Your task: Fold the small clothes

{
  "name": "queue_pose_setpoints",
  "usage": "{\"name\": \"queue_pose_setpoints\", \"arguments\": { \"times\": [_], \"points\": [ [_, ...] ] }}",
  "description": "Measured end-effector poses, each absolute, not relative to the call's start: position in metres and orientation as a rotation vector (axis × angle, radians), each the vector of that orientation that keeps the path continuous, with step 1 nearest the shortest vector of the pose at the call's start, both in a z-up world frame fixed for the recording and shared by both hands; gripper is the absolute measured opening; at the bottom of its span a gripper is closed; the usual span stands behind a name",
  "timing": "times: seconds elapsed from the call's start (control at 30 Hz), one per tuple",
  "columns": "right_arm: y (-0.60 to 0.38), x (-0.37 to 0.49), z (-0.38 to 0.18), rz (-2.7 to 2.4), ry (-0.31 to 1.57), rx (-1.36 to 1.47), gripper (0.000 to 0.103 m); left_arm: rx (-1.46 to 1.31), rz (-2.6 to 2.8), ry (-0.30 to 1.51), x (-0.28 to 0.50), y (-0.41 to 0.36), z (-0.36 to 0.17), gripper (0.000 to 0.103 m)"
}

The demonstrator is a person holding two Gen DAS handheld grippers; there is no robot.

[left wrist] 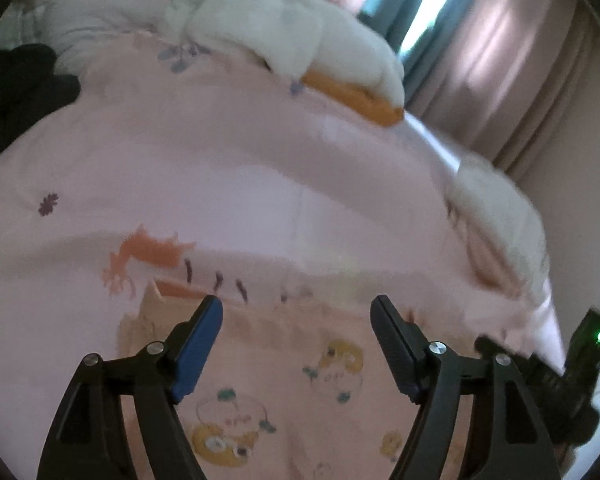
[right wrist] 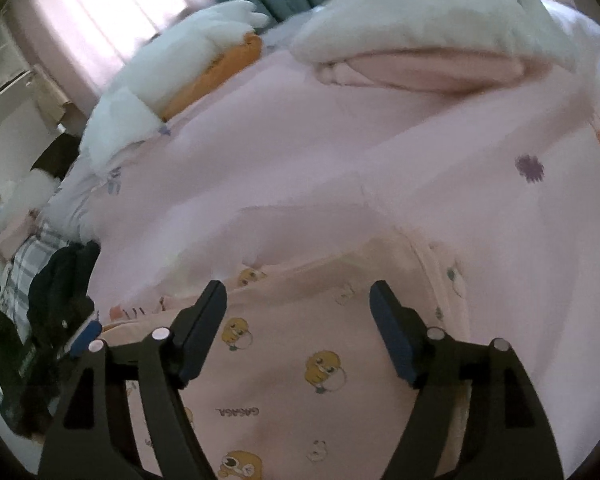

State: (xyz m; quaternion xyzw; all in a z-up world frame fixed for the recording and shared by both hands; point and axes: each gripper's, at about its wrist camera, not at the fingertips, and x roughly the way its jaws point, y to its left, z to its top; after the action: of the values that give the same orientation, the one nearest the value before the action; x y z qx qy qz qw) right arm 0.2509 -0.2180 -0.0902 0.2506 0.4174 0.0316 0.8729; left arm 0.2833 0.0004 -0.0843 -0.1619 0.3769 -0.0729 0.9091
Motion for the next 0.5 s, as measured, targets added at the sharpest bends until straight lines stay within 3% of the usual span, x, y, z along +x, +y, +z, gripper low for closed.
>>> {"name": "queue_pose_setpoints", "arguments": {
  "times": [0.27,0.5],
  "points": [
    [-0.230,0.233,-0.085,0.100,0.868,0.621,0.080,-0.045,-0.088,0.716,0.253,-0.032,-0.077,0.076],
    [-0.230,0.224,-0.077,0.120,0.861,0.634,0.082,-0.032,-0.125,0.727,0.244,-0.039,-0.071,0.078]
  ]
}}
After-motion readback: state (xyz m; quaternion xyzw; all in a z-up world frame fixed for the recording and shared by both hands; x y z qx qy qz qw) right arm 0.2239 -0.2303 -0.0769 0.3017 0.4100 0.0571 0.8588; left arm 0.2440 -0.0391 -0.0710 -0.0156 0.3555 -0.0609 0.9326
